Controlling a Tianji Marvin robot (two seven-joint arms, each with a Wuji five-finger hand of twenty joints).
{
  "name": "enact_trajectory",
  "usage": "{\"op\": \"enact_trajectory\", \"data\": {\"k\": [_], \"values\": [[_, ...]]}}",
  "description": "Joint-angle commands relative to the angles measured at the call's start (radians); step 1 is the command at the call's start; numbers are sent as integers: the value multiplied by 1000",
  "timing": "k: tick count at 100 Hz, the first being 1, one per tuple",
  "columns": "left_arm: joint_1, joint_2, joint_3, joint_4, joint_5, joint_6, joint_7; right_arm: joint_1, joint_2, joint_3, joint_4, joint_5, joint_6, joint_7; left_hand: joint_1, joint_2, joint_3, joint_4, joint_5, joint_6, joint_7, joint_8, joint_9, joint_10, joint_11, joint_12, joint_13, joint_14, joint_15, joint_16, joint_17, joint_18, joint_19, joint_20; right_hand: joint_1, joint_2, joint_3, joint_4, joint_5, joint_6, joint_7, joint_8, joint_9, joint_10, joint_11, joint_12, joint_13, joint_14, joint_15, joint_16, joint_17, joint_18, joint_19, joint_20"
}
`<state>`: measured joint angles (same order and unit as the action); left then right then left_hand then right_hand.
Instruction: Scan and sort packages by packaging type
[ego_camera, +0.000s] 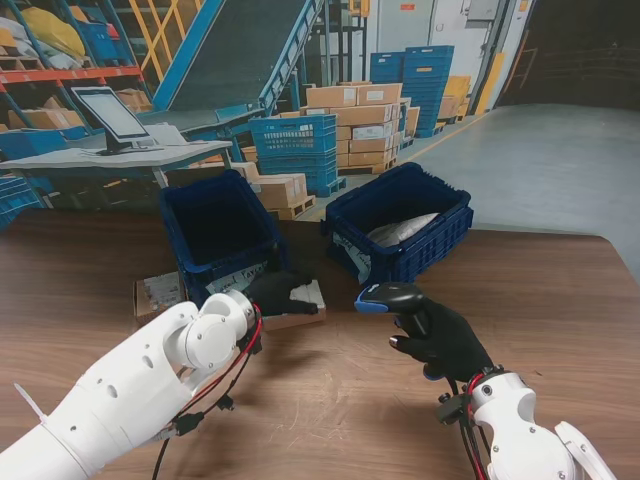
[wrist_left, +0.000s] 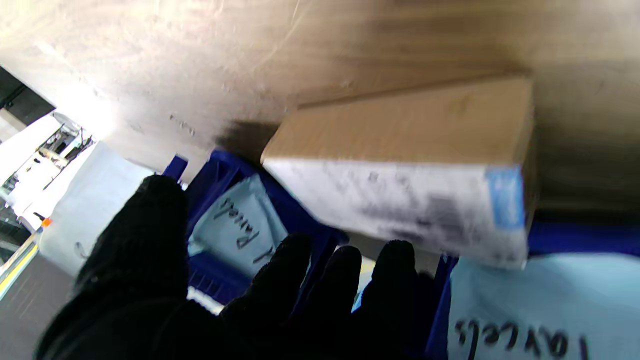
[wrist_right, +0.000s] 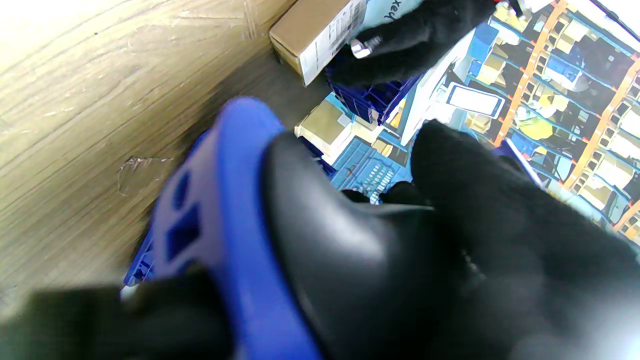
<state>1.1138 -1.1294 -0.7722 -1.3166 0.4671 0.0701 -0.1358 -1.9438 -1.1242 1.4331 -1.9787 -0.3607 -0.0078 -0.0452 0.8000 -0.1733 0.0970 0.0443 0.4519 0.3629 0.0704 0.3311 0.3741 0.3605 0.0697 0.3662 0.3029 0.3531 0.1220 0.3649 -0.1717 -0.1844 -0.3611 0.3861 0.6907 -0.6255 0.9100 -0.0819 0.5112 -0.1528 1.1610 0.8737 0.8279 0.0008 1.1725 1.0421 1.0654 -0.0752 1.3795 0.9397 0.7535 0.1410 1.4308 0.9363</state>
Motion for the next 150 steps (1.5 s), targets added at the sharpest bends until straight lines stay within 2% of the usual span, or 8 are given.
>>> {"op": "enact_trajectory", "data": {"k": [1, 29, 98, 122, 142, 150], "values": [[28, 9, 17, 47, -16, 3, -53, -8, -9, -2, -10, -2, -3, 9, -11, 48, -26, 7, -21, 0, -11, -6, -25, 9, -16, -15, -36, 55, 8, 0, 164, 655, 772, 79, 78, 15, 47, -1, 10, -59, 0, 10, 21, 29, 10, 21, 66, -68, 65, 43, 9, 1, 20, 16], [44, 17, 23, 48, -48, -40, -86, -15, -10, 3, -10, 1, -2, 7, 4, 65, -31, 7, -22, -4, -10, -5, -19, -2, -12, -16, -35, 51, 10, -1, 162, 650, 769, 81, 79, 15, 47, -1, 10, -59, 0, 10, 20, 31, 10, 22, 66, -67, 65, 42, 10, 1, 20, 16], [129, 39, -17, -71, -22, -114, -100, -28, -13, 7, -17, 5, -4, -4, 23, 77, -52, 9, -25, -6, -10, -4, -9, -8, -7, -9, -33, 50, 14, 0, 160, 646, 771, 85, 80, 16, 44, -1, 10, -57, -1, 10, 20, 32, 10, 22, 66, -69, 65, 42, 10, -1, 21, 15], [176, 30, -74, -132, -8, -118, -40, -28, -14, 4, -21, 5, -1, -7, 36, 65, -48, 13, 27, -19, 8, 1, 47, -16, 6, -1, -10, 50, 24, 4, 168, 652, 778, 85, 81, 17, 44, 0, 10, -57, -1, 10, 19, 32, 10, 22, 66, -69, 65, 42, 11, -1, 21, 15], [214, 6, -110, -152, 45, -116, 99, -30, -14, 3, -23, 3, -1, -8, 46, 34, -35, 17, 64, -18, 15, 4, 89, -16, 14, 10, 27, 48, 44, 15, 184, 661, 798, 89, 80, 18, 42, -1, 10, -57, -1, 10, 19, 32, 9, 22, 65, -68, 65, 42, 13, 0, 22, 15], [209, 2, -107, -145, 71, -109, 125, -30, -13, 3, -23, 3, -2, -8, 40, 22, -30, 19, 56, -16, 11, 2, 63, -11, 4, 10, 12, 48, 38, 14, 177, 660, 799, 87, 82, 17, 41, 0, 10, -57, -1, 10, 19, 32, 9, 22, 65, -68, 65, 43, 10, 1, 21, 15]]}}
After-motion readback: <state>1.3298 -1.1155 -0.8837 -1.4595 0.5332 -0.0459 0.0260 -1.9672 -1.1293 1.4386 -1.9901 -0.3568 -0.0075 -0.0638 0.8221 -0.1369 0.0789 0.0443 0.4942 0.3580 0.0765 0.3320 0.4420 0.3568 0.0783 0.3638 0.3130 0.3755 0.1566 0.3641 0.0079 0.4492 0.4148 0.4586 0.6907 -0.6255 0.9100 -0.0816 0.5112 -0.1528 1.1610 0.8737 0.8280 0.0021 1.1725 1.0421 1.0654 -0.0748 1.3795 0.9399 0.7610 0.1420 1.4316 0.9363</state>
